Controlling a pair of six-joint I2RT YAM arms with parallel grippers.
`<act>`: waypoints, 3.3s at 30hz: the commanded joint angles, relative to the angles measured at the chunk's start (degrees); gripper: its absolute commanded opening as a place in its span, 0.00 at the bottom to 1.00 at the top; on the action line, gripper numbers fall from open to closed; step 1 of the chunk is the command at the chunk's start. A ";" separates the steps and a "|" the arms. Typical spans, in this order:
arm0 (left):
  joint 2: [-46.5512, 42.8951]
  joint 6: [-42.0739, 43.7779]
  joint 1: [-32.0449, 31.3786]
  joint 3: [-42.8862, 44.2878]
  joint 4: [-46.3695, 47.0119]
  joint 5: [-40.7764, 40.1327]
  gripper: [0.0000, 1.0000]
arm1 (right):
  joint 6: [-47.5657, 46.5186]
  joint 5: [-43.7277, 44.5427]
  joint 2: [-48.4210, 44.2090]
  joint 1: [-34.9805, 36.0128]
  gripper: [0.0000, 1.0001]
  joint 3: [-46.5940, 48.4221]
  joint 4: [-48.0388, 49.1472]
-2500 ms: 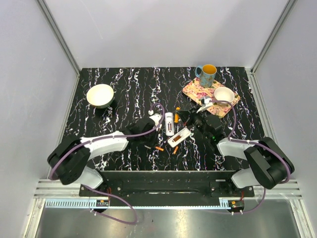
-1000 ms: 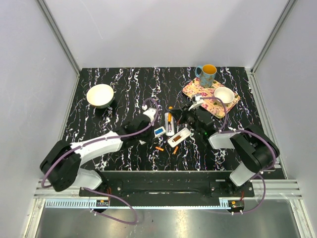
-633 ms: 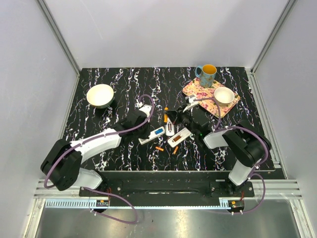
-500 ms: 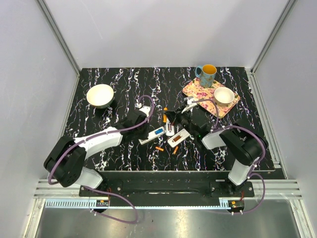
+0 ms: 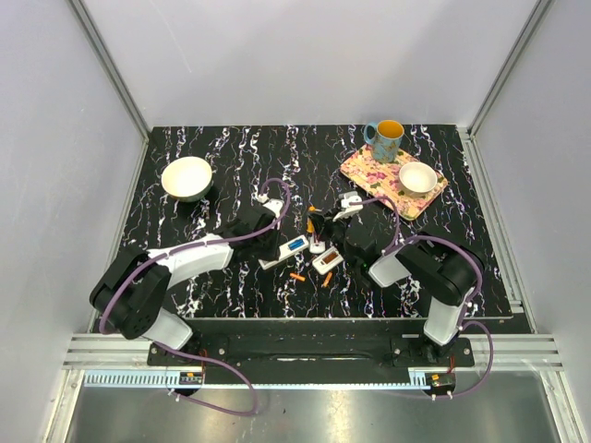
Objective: Unload the batteries from the remote control
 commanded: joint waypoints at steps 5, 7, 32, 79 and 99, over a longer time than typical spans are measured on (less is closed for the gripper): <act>-11.00 1.69 0.23 1.20 4.33 4.35 0.50 | 1.74 1.35 -8.28 0.64 0.00 -2.79 14.38; -13.28 2.40 0.32 1.82 7.65 9.25 0.65 | 4.19 -0.06 -10.04 0.64 0.00 -3.49 13.59; -6.96 1.26 0.05 8.67 16.30 25.90 0.00 | 15.55 -11.22 -36.57 0.64 0.21 -3.94 -23.90; -18.47 9.00 -3.29 5.43 3.63 22.22 0.71 | 25.40 -42.45 -38.34 -15.36 0.00 2.49 -28.86; -5.48 3.37 3.57 -1.35 3.46 9.11 0.00 | 11.43 -12.57 -24.05 -9.76 0.00 -4.81 -12.91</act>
